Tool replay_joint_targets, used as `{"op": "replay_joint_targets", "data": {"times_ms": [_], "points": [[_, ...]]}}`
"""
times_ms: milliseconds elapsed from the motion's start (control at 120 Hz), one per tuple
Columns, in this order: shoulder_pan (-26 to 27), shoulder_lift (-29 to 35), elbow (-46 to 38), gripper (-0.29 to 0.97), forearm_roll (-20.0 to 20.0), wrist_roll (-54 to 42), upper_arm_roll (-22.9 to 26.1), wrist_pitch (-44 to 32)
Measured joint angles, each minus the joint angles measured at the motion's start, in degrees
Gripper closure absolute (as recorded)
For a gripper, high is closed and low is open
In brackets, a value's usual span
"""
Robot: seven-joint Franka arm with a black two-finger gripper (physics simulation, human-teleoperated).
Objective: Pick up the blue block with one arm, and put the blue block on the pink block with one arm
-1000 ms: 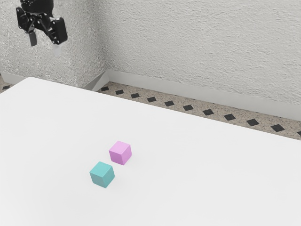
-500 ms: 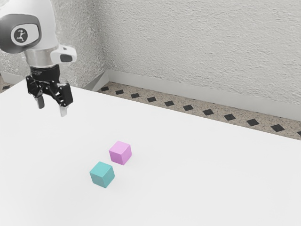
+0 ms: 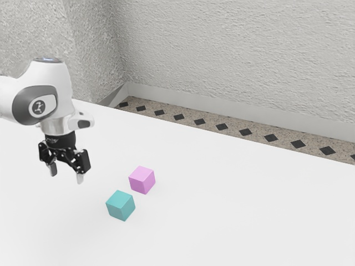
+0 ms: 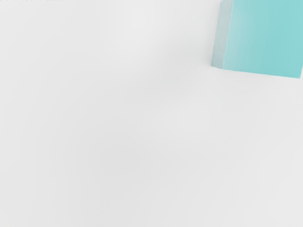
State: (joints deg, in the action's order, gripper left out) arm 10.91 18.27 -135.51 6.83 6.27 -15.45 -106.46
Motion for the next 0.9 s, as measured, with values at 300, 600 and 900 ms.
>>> {"op": "replay_joint_targets", "data": {"times_ms": [300,600,900], "points": [[4.38,-10.66,1.07,0.00,-1.35,-0.75,0.47,-8.75],[5.13,-22.65,7.64,0.00,-4.28,-1.22,0.38,-13.72],[7.60,-29.25,10.11,0.00,-7.49,-1.49,0.33,-16.19]]}}
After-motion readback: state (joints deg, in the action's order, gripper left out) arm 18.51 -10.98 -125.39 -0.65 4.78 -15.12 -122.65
